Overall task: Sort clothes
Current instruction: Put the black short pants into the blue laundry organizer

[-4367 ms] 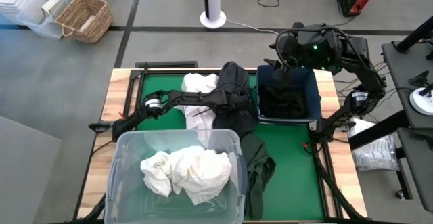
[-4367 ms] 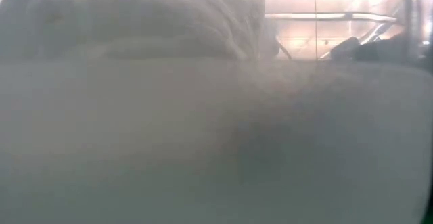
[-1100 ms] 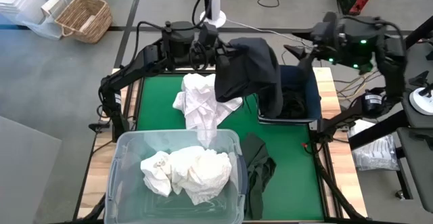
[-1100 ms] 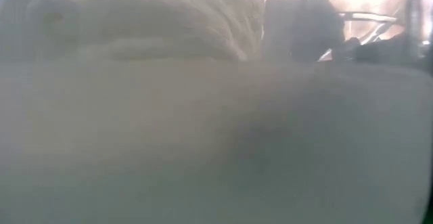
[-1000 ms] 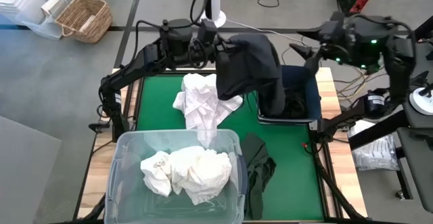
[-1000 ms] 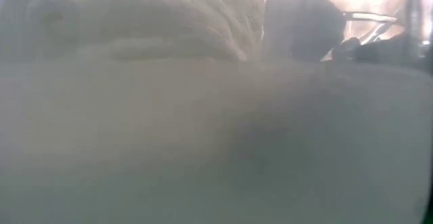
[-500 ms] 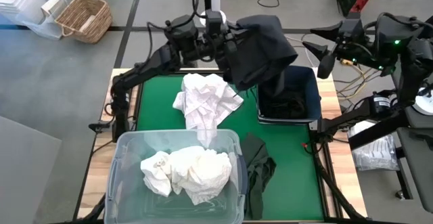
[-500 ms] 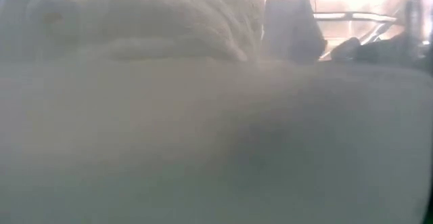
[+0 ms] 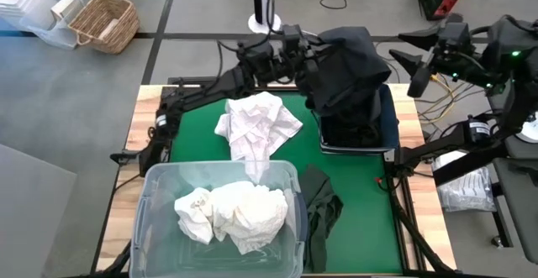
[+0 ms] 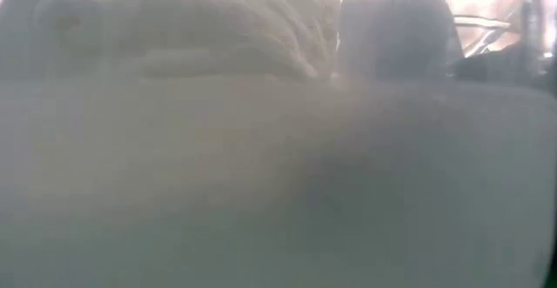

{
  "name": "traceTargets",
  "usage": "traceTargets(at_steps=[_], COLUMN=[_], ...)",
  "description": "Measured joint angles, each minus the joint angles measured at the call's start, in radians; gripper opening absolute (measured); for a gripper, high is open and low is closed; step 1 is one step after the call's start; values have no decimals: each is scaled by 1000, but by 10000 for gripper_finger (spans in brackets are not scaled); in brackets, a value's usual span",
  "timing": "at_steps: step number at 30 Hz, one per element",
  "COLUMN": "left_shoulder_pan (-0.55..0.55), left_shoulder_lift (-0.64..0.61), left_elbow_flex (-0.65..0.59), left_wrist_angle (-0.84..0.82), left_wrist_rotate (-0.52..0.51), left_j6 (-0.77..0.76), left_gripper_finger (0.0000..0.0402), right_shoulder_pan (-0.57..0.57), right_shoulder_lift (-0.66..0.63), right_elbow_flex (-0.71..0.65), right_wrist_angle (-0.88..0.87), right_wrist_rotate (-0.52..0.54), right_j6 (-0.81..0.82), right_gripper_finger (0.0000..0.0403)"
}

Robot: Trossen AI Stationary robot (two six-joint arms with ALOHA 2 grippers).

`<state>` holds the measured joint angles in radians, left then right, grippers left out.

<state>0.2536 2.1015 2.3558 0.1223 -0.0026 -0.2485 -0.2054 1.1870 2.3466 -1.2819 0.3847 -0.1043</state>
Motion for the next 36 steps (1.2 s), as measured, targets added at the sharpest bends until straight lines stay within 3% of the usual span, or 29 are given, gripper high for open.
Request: traceTargets(at_steps=[7, 16, 31, 36], left_shoulder_pan=[4, 14, 18, 18], left_shoulder_lift=[97, 196, 283, 283], left_elbow_flex=[0, 0, 0, 0], left_wrist_angle=[176, 235, 138, 17], left_wrist_rotate=[94, 177, 177, 59], left_j6=[-18, -113, -153, -79], left_gripper_finger=[0, 0, 0, 0], right_shoulder_pan=[0, 0, 0, 0], right_shoulder_lift=[-16, -13, 5, 14], right_elbow_flex=[0, 0, 0, -2], right_wrist_angle=[2, 2, 0, -5], right_wrist_rotate=[0, -1, -1, 0], right_j6=[0, 0, -5, -13], right_gripper_finger=[210, 210, 210, 210])
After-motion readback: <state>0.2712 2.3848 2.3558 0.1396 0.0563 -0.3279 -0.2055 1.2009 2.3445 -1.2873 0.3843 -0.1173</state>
